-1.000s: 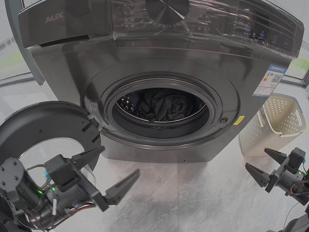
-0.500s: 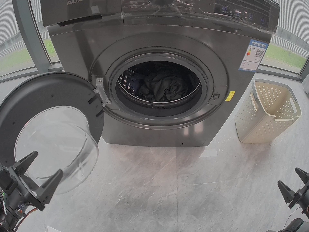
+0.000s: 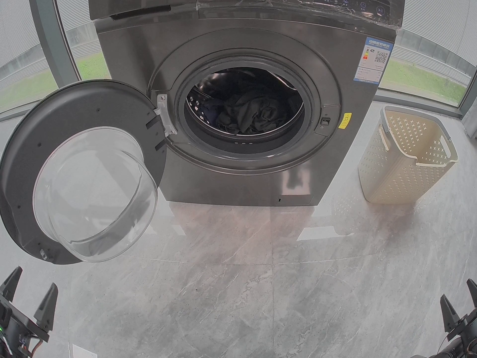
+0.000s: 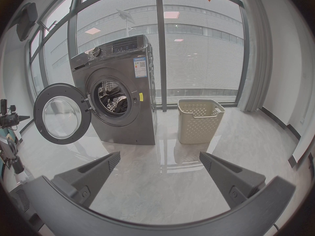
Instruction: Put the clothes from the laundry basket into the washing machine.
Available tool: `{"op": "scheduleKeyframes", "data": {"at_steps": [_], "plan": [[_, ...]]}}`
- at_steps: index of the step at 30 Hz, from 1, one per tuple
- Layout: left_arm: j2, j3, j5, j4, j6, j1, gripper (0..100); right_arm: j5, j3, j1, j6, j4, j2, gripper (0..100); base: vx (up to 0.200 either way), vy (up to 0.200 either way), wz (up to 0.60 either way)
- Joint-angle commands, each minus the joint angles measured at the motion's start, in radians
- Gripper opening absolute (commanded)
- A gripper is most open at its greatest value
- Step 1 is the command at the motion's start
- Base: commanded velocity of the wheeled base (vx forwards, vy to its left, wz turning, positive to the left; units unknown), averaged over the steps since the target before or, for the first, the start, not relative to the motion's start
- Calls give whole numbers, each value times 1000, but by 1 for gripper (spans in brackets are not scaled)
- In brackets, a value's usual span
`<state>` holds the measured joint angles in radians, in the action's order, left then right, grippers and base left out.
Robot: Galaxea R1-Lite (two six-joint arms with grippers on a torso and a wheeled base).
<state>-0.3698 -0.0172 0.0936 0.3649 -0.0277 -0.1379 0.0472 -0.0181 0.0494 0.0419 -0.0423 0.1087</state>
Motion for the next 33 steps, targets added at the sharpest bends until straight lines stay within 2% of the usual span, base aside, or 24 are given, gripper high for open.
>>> {"op": "scheduleKeyframes", "data": {"at_steps": [1, 4, 5, 8, 20, 23, 33], "plan": [[370, 16, -91, -368, 55, 144, 100, -3, 7, -66, -4, 44, -90, 100, 0, 0, 0], [364, 8, -103, -400, 57, 141, 100, -3, 9, -63, -2, 39, -100, 100, 0, 0, 0], [367, 17, -103, -369, 54, 141, 100, -3, 17, -65, 1, 18, -100, 100, 0, 0, 0], [367, 17, -80, -368, 23, 139, 100, -3, 18, -60, 1, 18, -101, 100, 0, 0, 0], [365, 17, -78, -365, 20, 139, 100, -10, 18, -59, -8, 19, -103, 100, 0, 0, 0], [367, 17, -75, -365, 12, 139, 100, -10, 18, -59, -8, 19, -103, 100, 0, 200, 0], [367, 17, -75, -366, 23, 139, 100, -10, 18, -59, -8, 19, -103, 100, 0, 200, 0]]}}
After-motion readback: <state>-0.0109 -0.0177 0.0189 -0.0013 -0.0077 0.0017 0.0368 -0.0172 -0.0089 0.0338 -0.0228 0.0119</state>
